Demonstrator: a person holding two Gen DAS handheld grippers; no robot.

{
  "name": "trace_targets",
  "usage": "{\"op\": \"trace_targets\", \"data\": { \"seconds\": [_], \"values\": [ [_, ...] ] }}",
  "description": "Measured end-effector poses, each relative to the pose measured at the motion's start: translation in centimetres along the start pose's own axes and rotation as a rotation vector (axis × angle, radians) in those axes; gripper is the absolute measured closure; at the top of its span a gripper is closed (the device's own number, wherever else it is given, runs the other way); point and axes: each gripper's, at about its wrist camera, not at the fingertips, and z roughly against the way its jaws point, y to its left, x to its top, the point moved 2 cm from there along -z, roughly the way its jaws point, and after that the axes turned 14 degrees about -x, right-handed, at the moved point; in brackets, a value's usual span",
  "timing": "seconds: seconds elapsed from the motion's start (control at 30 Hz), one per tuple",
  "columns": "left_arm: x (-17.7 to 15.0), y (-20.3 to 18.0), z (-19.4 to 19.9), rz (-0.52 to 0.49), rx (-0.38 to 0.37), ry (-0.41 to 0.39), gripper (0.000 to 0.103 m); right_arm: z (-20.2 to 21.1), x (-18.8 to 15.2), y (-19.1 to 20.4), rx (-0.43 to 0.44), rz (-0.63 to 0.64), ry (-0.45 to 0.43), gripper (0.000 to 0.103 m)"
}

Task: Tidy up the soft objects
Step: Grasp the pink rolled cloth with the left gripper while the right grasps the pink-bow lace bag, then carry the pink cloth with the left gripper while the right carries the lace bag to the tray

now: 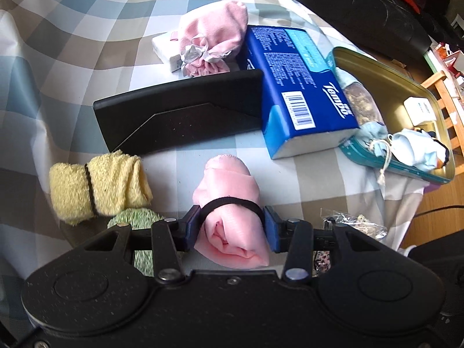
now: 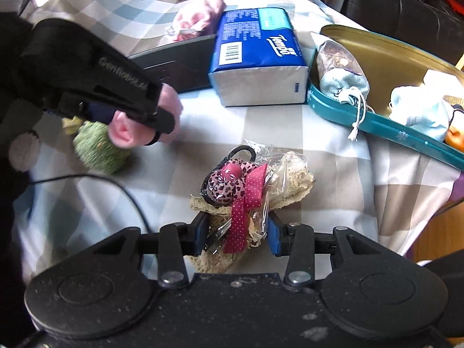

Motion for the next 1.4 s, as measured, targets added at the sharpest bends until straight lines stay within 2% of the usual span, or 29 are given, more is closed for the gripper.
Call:
{"op": "trace_targets", "data": {
  "seconds": [0.2,0.47,0.63,1.03,1.3,1.4],
  "values": [
    [-0.5,-0.5,0.7,-0.021,-0.004,-0.021,0.059,1.6,-1.4,0.0,-0.014,0.025,-0.024,0.062],
    [-1.1,-1.2,2.7,-0.02,-0.039,-0.062,0.059,3.9,-0.2,-2.8,-0.016,-0.036,-0.083,0.062],
    [-0.9,-2.1,3.5,-0.046,-0.043,-0.077,0.059,5.5,2.8,-6.4,-0.04,-0.097,-0.152,0.062],
    [2.9,-7.9,4.2,-0.183,-0.064,-0.099,0.059,6.8,11.6,-18.0,-0.208,-0.309,-0.294,0.062],
    [7.1,-13.5,3.9,-0.315,-0.11,-0.12,0.059,6.3,16.1,-22.8,-0.223,-0.445,-0.316,0.062],
    [8.8,-15.5,3.4,-0.368,-0.124,-0.124,0.059,6.3,16.7,-24.1,-0.218,-0.481,-0.321,0.062]
  ]
}}
